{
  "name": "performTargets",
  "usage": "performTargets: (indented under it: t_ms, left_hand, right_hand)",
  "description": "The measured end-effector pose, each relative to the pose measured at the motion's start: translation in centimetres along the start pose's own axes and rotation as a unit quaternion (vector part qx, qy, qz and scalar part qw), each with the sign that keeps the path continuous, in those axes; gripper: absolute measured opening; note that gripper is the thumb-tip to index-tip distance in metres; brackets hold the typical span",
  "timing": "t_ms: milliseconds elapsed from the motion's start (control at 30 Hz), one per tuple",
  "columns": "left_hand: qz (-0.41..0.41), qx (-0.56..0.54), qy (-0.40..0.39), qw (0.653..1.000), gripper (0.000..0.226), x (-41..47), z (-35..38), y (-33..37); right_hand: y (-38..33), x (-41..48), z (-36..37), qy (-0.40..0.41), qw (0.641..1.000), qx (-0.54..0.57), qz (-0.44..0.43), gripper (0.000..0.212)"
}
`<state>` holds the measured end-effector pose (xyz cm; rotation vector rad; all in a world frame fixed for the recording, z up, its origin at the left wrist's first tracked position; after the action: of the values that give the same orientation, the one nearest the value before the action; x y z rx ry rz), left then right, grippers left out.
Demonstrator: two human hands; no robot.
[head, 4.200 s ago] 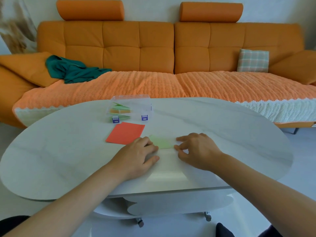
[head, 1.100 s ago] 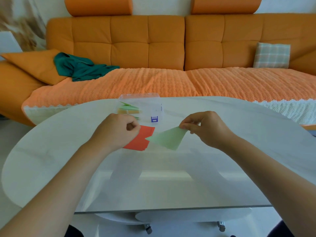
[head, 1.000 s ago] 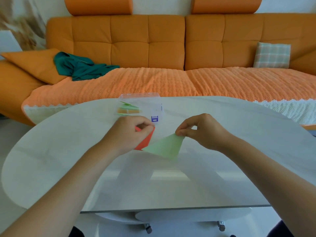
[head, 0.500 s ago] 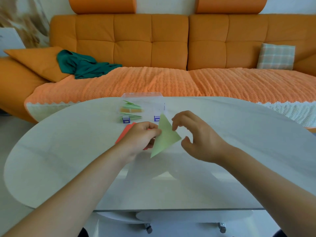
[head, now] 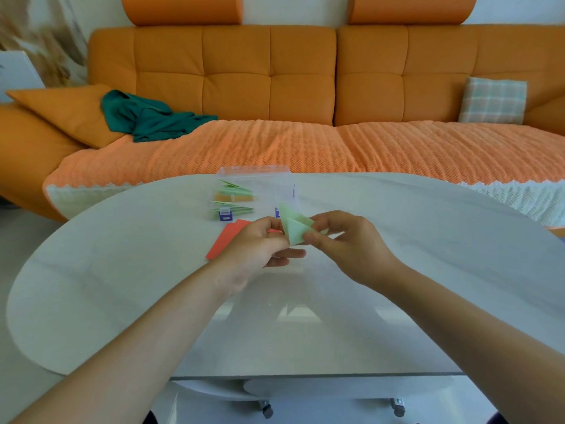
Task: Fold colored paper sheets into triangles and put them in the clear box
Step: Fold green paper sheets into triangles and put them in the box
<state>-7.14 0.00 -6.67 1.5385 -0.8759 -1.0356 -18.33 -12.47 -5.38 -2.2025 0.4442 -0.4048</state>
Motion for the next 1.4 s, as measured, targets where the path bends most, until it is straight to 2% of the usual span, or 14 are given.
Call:
performTargets:
  t_ms: [100,233,467,600,867,1133,1300,1400]
  left_hand:
    - [0.001,0.016,-0.018,1.000,0.027,0.0,0.1,0.0]
    - [-0.006,0.061,-0.066,0.996,0.033,-0.1,0.4,0.2]
    - [0.058,0.042,0.046,0.996,0.011,-0.2,-0.4,0.8]
    - [0.071,0.046,0.045,0.995,0.006,-0.1,-0.4,0.6]
    - [0.068,0.035,0.020,0.997,0.014,0.0,0.1,0.3]
    - [0.071,0.061,0.026,0.995,0.011,-0.1,0.3,0.3]
    - [0.121,0.132,0.051,0.983,0.021,-0.2,0.0,1.1]
    - [0.141,0.131,0.053,0.980,0.019,-0.5,-0.4,1.6]
  right_hand:
    - [0.7,0.1,0.1,-0.026,0.995,0.077,0.060,0.018]
    - [0.5,-0.1,-0.1,-0.036,0.991,0.108,0.066,0.019]
    - [0.2,-0.1,-0.5,-0.055,0.993,0.084,0.059,0.022]
    - [0.2,0.0,-0.6,-0.044,0.995,0.074,0.048,0.019]
    - [0.0,-0.1,-0.5,-0.040,0.984,0.165,0.051,0.018]
    - [0.8,-0.1,-0.3,-0.094,0.977,0.148,0.120,0.010]
    - [0.9,-0.2,-0.5,-0.119,0.972,0.161,0.125,0.009]
    - [1.0,-0.1,-0.8,-0.126,0.970,0.164,0.128,0.011]
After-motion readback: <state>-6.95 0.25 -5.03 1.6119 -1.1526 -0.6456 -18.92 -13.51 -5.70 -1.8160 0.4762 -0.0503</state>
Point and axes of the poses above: each hand's wrist, its own x-axis towards the middle knuckle, its own z-axis out of the palm, y = z × x, the point moved 6 cm from there along x, towards the middle knuckle, and after that the axes turned 11 degrees about -y, right-handed, at the moved point
